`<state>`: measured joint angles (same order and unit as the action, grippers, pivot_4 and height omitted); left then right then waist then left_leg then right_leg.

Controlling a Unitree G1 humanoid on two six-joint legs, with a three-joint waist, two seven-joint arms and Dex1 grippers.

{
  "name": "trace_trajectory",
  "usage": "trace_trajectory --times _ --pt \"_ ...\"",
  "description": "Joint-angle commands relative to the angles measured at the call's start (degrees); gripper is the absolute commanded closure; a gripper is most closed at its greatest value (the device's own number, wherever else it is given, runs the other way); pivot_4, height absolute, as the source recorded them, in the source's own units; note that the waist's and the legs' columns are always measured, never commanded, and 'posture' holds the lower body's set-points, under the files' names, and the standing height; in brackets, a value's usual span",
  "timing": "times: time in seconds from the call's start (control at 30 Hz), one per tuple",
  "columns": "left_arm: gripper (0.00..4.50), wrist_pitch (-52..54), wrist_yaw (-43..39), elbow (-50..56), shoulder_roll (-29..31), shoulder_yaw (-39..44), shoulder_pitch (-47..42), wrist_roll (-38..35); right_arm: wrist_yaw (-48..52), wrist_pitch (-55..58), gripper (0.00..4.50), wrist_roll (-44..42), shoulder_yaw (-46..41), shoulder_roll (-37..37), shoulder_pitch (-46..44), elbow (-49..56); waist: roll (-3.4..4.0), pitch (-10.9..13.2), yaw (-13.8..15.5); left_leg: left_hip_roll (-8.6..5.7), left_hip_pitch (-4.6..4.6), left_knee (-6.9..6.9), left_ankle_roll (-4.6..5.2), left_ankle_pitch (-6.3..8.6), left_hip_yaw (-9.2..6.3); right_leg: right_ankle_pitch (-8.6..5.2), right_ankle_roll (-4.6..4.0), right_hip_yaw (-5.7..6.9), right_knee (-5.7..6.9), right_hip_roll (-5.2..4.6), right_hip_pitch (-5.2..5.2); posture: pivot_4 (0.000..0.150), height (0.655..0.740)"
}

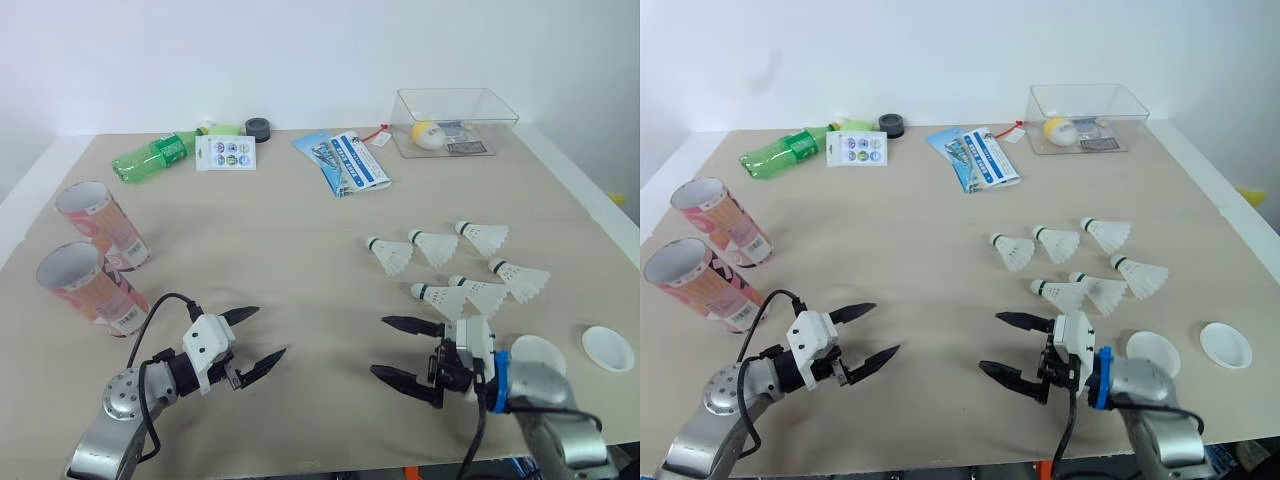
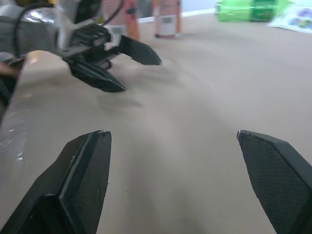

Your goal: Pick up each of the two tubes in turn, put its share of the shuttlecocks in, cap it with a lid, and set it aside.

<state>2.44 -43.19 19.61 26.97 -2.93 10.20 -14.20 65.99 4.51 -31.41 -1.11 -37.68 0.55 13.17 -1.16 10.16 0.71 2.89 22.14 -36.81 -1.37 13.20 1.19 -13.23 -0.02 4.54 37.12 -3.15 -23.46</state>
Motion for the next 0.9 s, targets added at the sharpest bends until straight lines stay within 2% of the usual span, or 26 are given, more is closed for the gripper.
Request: trace_trajectory --times 0.03,0.17,0.43,0.53,0.7,0.83,0.9 --pt "0.00 -0.2 4.6 2.0 -2.7 1.1 1.6 0.1 0.3 9.6 0.07 -5.1 -0.4 -2.7 -11.7 1.9 -0.01 0.0 -0.3 0.00 -0.01 0.00 0.00 0.00 0.05 0.05 0.01 -0.06 0.00 0.01 -0.02 0.150 0.7400" --pt "0.00 0.0 12.5 3.3 -7.4 3.5 2.8 1.1 3.3 11.4 0.07 -1.8 4.1 -2.2 -22.0 -3.5 -0.17 0.0 0.0 0.09 -0.01 -0.02 0.03 -0.02 -0.08 0.04 -0.07 -0.02 0.00 0.14 0.02 0.150 0.7400" --pt "0.00 3.1 35.6 11.8 -21.8 9.4 11.5 7.5 7.3 10.4 0.07 7.0 15.6 8.3 -36.7 -18.9 -0.27 0.0 -0.4 0.10 0.01 -0.05 0.18 0.08 0.24 0.09 -0.09 -0.29 -0.01 0.13 -0.07 0.150 0.7400" --pt "0.00 4.0 39.4 13.4 -24.6 9.5 13.7 9.6 7.6 9.8 0.07 8.7 16.6 10.6 -38.3 -21.6 -0.29 0.0 -0.1 0.09 0.02 -0.09 0.21 0.09 0.25 0.10 -0.08 -0.36 0.00 0.13 -0.08 0.150 0.7400" --pt "0.00 4.3 45.9 15.8 -32.6 12.3 18.6 6.0 8.0 8.1 0.07 10.4 16.5 13.5 -40.1 -24.7 -0.31 0.1 -0.2 0.11 0.21 -0.54 0.30 0.24 0.26 0.20 0.05 -0.29 0.01 0.10 -0.09 0.150 0.7400" --pt "0.00 4.0 46.9 13.9 -34.6 17.6 18.1 -0.6 8.4 6.8 0.07 11.3 16.1 14.5 -40.5 -26.3 -0.32 0.1 -0.2 0.13 0.26 -0.69 0.33 0.27 0.24 0.25 0.08 -0.27 0.01 0.14 -0.11 0.150 0.7400" --pt "0.00 3.5 46.0 12.7 -33.3 18.8 17.6 -1.1 8.3 6.3 0.07 11.6 16.0 15.0 -40.8 -27.0 -0.32 0.1 -0.3 0.20 0.26 -0.70 0.33 0.27 0.24 0.26 0.06 -0.27 0.01 0.22 -0.12 0.150 0.7400"
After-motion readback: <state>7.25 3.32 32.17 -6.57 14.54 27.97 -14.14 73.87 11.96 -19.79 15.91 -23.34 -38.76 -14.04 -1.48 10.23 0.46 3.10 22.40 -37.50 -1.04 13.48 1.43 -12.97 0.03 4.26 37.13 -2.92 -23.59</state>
